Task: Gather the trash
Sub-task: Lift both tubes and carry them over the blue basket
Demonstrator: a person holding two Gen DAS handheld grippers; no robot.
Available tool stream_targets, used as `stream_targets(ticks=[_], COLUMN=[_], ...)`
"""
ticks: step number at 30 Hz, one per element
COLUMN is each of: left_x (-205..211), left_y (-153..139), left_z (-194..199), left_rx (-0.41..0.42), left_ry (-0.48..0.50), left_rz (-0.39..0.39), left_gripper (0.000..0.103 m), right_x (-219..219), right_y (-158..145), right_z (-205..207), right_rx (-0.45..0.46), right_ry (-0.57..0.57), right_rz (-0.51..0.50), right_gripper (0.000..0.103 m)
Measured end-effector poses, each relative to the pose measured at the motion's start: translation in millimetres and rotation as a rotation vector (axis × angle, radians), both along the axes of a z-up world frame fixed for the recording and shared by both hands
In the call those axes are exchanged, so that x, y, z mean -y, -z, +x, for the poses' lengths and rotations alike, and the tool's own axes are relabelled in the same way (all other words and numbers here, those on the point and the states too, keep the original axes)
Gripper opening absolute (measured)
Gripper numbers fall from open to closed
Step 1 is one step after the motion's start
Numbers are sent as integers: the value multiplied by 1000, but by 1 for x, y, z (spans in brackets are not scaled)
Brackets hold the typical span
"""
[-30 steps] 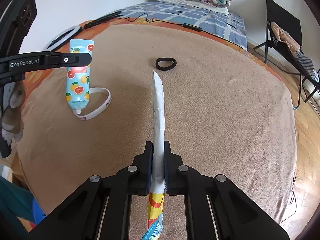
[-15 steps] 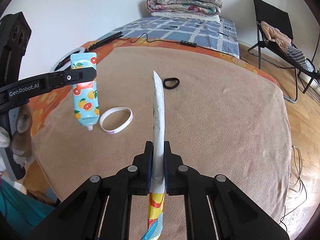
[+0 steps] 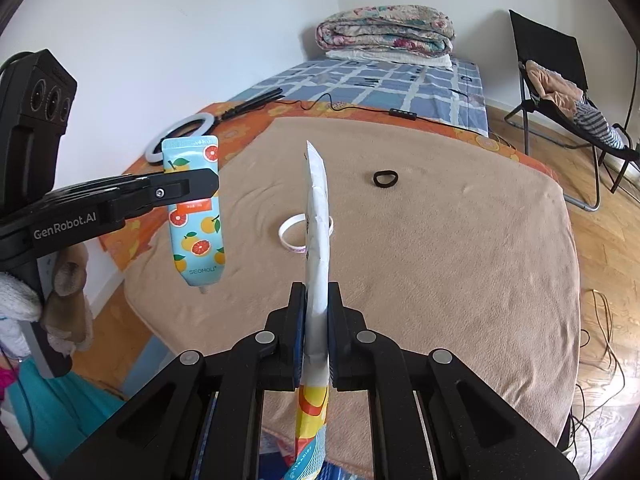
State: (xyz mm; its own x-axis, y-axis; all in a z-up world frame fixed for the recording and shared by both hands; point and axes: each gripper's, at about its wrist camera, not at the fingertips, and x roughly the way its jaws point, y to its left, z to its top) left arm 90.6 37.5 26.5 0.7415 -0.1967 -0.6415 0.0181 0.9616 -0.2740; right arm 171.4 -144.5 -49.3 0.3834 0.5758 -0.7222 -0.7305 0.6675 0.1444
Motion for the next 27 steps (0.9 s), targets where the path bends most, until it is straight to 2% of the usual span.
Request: stream_targets(ticks=[4,14,27], left_x=[13,31,43], left_y=[-1,16,69], left_z=[-27,-74,-106], left_rx=[8,-18,-119], left_ry=[24,58,72], left_rz=[24,22,30], left_gripper=[4,4,4], right_x=[8,21,32], right_y=[-3,5,43], right_z=[-23,-63,-110], right_rx=[2,-26,-82], right_ry=[-12,-9,-28], right_rz=[8,21,-15], right_gripper=[8,8,8])
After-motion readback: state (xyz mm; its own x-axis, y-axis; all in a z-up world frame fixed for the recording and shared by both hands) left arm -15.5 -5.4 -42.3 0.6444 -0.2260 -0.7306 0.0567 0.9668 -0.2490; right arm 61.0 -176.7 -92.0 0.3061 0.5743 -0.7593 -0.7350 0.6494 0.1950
